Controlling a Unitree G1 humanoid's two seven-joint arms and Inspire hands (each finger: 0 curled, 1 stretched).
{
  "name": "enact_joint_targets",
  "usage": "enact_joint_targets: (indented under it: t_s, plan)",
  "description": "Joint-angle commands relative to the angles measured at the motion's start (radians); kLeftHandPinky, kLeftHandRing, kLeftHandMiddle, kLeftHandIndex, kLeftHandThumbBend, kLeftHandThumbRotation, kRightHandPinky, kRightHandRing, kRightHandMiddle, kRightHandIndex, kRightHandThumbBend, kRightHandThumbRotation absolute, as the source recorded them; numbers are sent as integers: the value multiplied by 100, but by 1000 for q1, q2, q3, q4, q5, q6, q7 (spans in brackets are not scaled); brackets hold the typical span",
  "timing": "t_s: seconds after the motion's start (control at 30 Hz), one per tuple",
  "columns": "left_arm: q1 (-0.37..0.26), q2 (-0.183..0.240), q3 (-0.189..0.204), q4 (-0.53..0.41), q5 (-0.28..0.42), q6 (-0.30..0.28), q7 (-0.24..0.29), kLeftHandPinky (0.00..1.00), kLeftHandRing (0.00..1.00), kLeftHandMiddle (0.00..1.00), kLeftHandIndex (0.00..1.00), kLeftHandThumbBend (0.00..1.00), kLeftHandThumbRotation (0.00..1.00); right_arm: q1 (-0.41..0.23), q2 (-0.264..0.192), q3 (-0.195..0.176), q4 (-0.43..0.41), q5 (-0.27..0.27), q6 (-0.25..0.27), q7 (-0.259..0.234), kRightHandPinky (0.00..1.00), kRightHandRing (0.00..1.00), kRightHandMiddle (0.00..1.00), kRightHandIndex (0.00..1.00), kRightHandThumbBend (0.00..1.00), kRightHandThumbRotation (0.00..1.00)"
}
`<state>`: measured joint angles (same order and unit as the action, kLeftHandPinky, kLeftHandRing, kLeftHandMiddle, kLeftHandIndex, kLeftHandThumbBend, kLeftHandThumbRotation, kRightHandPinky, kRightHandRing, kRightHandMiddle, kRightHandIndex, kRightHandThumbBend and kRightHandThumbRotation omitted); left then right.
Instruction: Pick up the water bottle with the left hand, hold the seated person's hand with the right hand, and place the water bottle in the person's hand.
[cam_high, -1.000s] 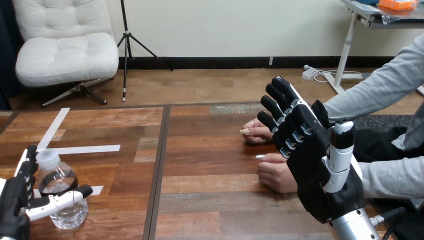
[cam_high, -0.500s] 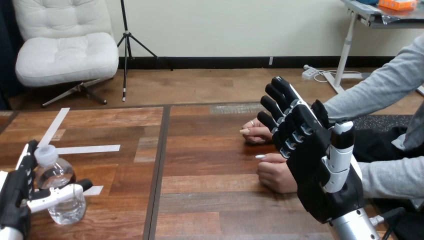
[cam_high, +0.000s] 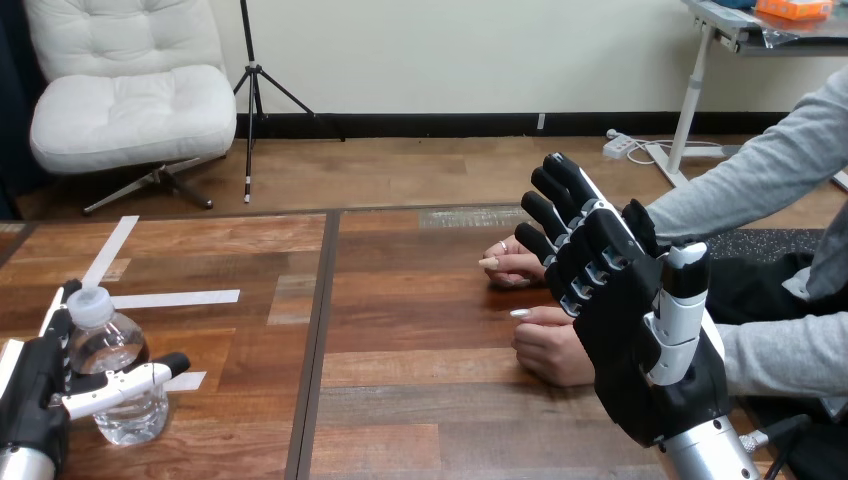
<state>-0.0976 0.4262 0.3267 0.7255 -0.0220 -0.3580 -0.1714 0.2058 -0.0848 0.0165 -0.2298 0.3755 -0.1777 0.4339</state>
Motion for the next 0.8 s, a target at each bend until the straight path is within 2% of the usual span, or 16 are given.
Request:
enact_joint_targets:
  t_s: [0.0,0.47,0.77]
  plan:
    - [-72,28,-15,23,8,8,21,100,100,100,100,91,9,-24,-6,-8,-40,10,-6,1,100,100,99,96,95,100]
    - [-92,35,-21,58,0,12,6,100,100,100,100,92,12,-25,-3,-6,-36,7,-11,1,100,100,99,96,95,100]
    - [-108,37,-20,74,-22,25,-38,100,100,100,100,90,12,-24,-1,-6,-36,7,-10,-1,100,100,99,96,95,100]
